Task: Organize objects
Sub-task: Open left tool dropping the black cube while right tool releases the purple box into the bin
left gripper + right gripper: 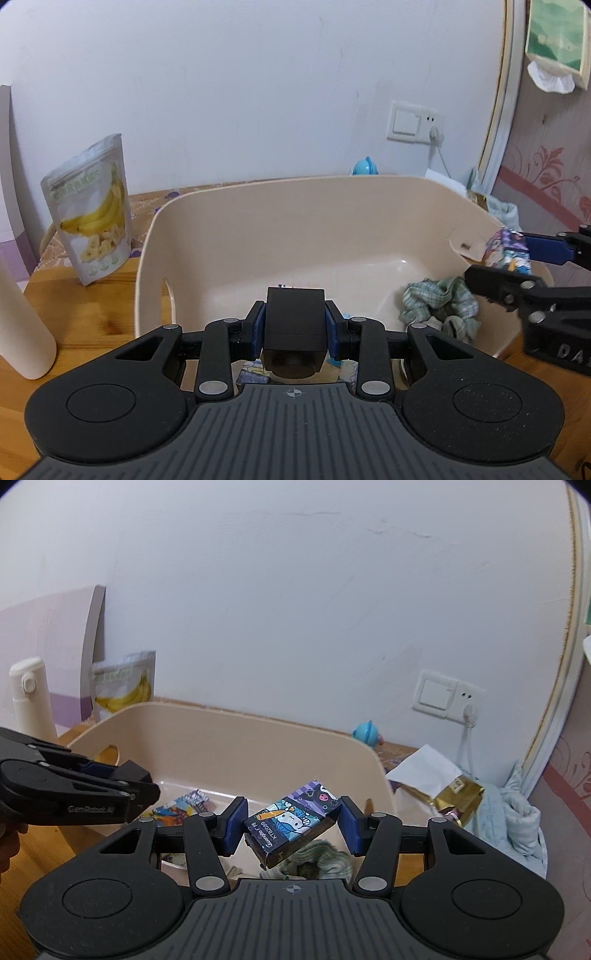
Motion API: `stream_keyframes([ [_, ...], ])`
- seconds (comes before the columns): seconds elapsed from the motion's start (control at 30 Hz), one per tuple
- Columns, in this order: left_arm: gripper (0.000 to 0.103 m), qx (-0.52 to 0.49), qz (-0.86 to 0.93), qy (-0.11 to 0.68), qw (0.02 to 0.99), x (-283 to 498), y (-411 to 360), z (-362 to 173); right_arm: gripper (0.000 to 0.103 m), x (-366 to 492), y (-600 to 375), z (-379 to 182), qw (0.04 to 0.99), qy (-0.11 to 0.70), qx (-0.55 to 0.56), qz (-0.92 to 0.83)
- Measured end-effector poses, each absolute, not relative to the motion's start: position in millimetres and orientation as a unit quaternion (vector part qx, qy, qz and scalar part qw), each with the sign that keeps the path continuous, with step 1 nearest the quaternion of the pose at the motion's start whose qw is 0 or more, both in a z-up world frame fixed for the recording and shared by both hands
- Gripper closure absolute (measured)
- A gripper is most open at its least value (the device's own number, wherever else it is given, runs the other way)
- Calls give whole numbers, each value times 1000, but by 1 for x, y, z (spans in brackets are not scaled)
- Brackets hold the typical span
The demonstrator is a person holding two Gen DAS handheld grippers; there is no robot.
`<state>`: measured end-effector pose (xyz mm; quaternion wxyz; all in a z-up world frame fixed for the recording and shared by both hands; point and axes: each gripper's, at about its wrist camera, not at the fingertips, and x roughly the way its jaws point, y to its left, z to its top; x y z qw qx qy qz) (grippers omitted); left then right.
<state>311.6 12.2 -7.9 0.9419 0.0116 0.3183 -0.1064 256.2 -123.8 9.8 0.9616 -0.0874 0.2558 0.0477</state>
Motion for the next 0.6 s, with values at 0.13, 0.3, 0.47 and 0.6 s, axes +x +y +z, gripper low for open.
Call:
stream_keyframes([
  [0.13,70,24,-111,330,937,317,7,-12,53,267,-119,1,956,271,-95,53],
  [0.3,70,30,-117,347,930,323,4,-16,53,279,-123,-6,950,295,-81,59],
  [0.47,67,32,-119,359,925,326,3,-17,52,288,-125,-9,945,313,-73,60],
  [0.6,42,30,-123,351,928,323,2,-12,42,288,-128,-9,944,317,-64,63],
])
